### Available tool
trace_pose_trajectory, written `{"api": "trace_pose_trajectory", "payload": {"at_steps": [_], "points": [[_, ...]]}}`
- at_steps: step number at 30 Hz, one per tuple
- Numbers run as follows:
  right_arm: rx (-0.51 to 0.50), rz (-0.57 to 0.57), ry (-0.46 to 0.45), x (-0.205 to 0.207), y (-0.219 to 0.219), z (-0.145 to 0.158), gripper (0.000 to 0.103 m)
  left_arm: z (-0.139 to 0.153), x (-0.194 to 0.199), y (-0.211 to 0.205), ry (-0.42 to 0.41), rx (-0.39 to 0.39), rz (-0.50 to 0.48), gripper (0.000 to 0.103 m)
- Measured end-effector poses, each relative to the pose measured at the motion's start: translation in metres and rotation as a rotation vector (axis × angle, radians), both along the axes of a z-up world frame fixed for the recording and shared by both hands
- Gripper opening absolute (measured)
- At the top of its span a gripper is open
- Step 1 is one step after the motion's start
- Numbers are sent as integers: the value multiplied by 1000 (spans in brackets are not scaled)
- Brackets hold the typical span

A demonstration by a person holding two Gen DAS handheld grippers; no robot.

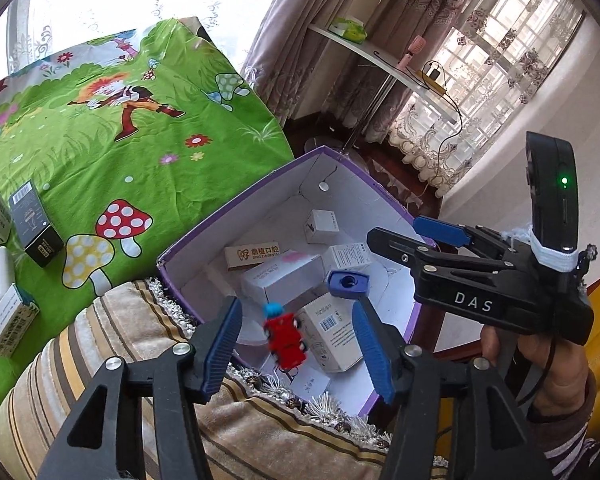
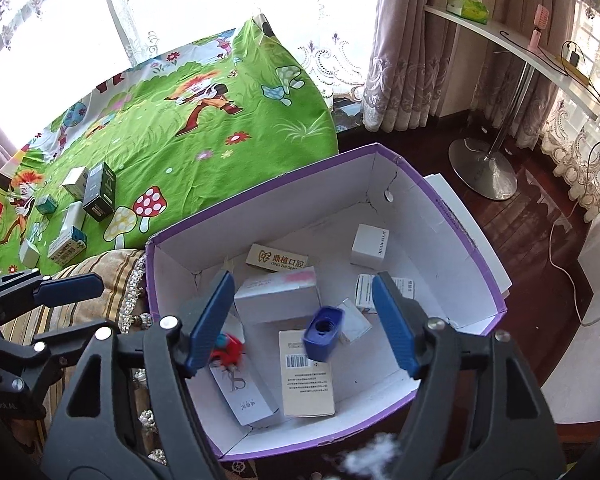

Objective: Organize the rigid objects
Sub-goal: 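Move both open grippers back over the boxes on the bed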

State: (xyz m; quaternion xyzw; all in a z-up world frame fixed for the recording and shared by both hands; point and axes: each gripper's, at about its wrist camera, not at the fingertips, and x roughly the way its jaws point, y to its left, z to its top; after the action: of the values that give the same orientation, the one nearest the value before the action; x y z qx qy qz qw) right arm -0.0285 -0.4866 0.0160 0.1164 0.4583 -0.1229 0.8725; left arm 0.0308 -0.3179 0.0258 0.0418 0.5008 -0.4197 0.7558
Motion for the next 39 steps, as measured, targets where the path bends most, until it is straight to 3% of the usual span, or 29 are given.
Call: {"api": "trace_pose_trajectory", "payload": {"at_steps": [5, 12, 18, 23, 32, 39], "points": [[9, -9, -24, 0, 1, 4, 80, 5, 0, 3, -31, 10, 21, 59], [-20, -18, -72, 1, 10, 19, 82, 23, -1, 12, -174, 68, 87, 61], [-185, -31, -109, 6, 35, 38, 93, 40, 0, 31, -347, 98, 135, 61], [-204, 7, -170, 10, 55, 50, 94, 49, -1, 59, -447, 41, 192, 61], [-131, 116, -136, 27, 91, 42, 94, 50, 10, 103, -373, -28, 215, 62], [-87, 201, -118, 41, 123, 38, 94, 37, 29, 156, -317, -10, 296, 62]]}}
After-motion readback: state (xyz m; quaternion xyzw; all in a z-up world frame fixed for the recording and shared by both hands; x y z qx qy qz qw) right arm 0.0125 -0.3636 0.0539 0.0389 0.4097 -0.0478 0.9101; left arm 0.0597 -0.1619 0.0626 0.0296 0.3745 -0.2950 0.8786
